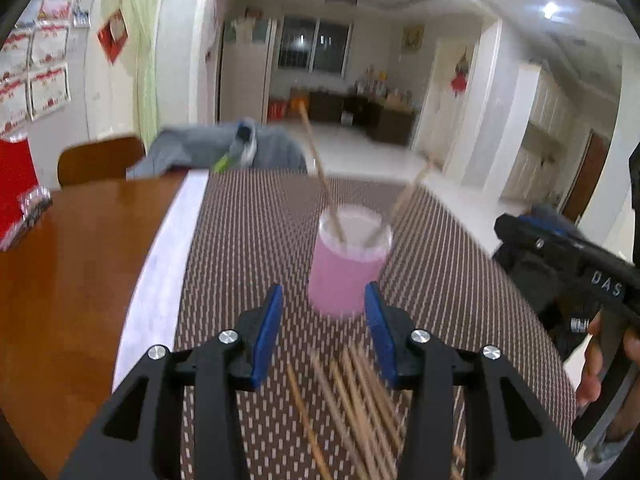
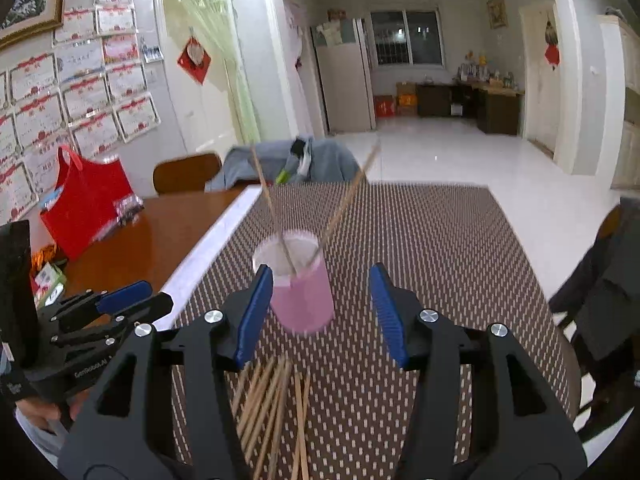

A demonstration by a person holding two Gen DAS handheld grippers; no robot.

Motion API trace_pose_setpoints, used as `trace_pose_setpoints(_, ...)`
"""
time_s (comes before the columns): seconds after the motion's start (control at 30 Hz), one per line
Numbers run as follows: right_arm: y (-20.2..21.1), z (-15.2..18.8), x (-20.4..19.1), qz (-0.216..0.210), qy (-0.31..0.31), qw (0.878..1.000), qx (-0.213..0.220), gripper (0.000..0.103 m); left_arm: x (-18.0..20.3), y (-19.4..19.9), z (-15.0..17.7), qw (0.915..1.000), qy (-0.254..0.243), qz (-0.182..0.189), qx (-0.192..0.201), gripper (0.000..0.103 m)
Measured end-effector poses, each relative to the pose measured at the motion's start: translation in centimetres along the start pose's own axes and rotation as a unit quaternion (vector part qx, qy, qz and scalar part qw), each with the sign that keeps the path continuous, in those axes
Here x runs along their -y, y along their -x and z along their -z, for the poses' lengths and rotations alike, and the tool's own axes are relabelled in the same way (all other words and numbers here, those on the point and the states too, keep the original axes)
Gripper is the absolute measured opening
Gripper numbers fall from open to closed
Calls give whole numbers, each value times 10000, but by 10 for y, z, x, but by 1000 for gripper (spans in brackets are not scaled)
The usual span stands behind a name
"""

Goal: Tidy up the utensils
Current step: 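Lower both tools to the pile and grasp another stick each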

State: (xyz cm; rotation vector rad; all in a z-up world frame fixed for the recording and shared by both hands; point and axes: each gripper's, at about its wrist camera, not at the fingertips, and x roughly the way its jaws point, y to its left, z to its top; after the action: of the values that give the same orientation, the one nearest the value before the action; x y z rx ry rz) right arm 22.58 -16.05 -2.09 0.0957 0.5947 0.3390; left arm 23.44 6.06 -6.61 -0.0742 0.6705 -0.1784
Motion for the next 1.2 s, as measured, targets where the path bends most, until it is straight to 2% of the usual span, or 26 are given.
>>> trace_pose_setpoints(0.1, -9, 23, 0, -47, 65, 9990, -443, 51, -3, -12, 22, 9986, 18, -11, -537, 42)
trace_pose_setpoints(0.2, -22, 47, -1, -139, 136, 9948, -996, 51, -7, -30, 43, 9927, 88, -75, -1201, 42)
trace_pose_setpoints(0.37, -46, 79, -1, -370, 152, 9806, -1921, 51, -6, -47, 71, 9834, 52, -158, -1807, 42)
trace_pose_setpoints(0.43, -50, 86, -1, -451, 122, 9763, -2115, 51, -6, -52, 79, 9811, 49, -210, -1920, 42)
trace_pose_setpoints(0.47, -54, 90, -2, -489, 112, 9730, -2251, 51, -6, -54, 82, 9803, 51, -228, -1963, 38)
trace_pose_setpoints(0.5, -57, 92, -2, -517, 105, 9713, -2319, 51, -5, -57, 83, 9789, 55, -225, -2031, 30)
trace_pose_setpoints(0.6, -61, 103, -1, -580, 126, 9660, -2518, 50, -7, -67, 92, 9744, 88, -292, -2227, 26)
trace_pose_setpoints(0.67, -63, 109, -2, -611, 183, 9622, -2649, 43, -10, -71, 95, 9728, 148, -309, -2289, 21)
trace_pose_setpoints(0.73, -66, 113, -2, -611, 217, 9586, -2774, 35, -13, -73, 96, 9720, 209, -356, -2311, 12)
trace_pose_setpoints(0.87, -76, 117, -1, -622, 210, 9546, -2904, 32, -17, -76, 95, 9721, 271, -365, -2299, 9)
trace_pose_setpoints(1.1, -90, 118, -7, -684, 221, 9515, -2992, 7, -19, -80, 93, 9730, 336, -344, -2255, 7)
trace_pose_setpoints(1.2, -89, 118, -8, -709, 205, 9516, -2984, 7, -20, -82, 91, 9737, 368, -340, -2222, 7)
